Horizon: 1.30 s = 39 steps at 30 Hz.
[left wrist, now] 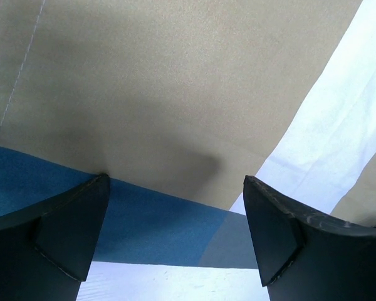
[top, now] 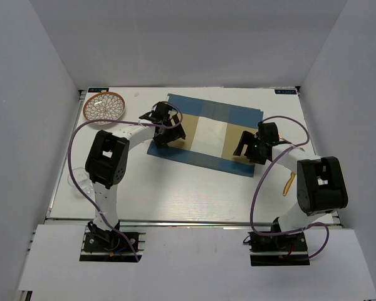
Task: Set the dinner table for one person
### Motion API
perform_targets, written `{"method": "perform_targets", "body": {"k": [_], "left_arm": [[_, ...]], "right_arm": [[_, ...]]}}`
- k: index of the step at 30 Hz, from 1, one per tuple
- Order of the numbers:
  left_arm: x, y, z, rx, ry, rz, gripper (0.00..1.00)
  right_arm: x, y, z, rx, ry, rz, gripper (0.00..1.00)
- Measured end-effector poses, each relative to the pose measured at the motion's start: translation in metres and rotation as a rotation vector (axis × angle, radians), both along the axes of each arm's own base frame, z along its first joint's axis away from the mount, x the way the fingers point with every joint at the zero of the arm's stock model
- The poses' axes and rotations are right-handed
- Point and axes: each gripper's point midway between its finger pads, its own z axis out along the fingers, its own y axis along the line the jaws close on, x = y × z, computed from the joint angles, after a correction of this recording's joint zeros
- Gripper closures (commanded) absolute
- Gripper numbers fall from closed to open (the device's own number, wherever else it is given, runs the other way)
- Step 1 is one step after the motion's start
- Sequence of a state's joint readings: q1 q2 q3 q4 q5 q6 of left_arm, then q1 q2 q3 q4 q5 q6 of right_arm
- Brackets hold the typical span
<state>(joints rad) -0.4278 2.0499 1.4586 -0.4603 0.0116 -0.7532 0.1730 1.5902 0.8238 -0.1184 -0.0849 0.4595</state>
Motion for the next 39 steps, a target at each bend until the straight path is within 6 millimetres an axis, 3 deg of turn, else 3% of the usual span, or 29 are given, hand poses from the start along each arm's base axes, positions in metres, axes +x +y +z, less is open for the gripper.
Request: {"method": "perform_targets", "body": {"k": [17,20,24,26,29,32,36,39], "left_arm": [[-0.011,0.006,0.003,0.024,0.019,0.000,0.02],[-0.014,0.010,0.005,0.041,0.035,0.005,0.02],[-0.018,0.014,0.022,0.047,0.021,0.009,0.02],[-0.017,0.015,0.037,0.046,-0.003,0.009,0.02],[-0.011,0.020,0.067,0.043,-0.059,0.023,0.02],[-0.011,0.031,0.102,0.035,-0.125,0.073,0.02],[-0.015,0.069,0.153,0.042,-0.241,0.244,0.02],[-0.016,0.103,0.178,0.044,-0.289,0.419,0.02]], "right_arm": [[0.005,-0.001,0.008,0.014,0.065,0.006,0.11],[0.027,0.002,0.036,0.017,0.032,0.016,0.11],[0.069,0.010,0.102,0.043,-0.115,0.030,0.11],[0.076,0.013,0.131,0.059,-0.184,0.039,0.11],[0.058,0.016,0.164,0.087,-0.265,0.064,0.11],[0.015,0.020,0.193,0.140,-0.361,0.111,0.11],[-0.055,0.033,0.221,0.258,-0.517,0.229,0.11],[-0.092,0.044,0.240,0.328,-0.596,0.328,0.11]]}}
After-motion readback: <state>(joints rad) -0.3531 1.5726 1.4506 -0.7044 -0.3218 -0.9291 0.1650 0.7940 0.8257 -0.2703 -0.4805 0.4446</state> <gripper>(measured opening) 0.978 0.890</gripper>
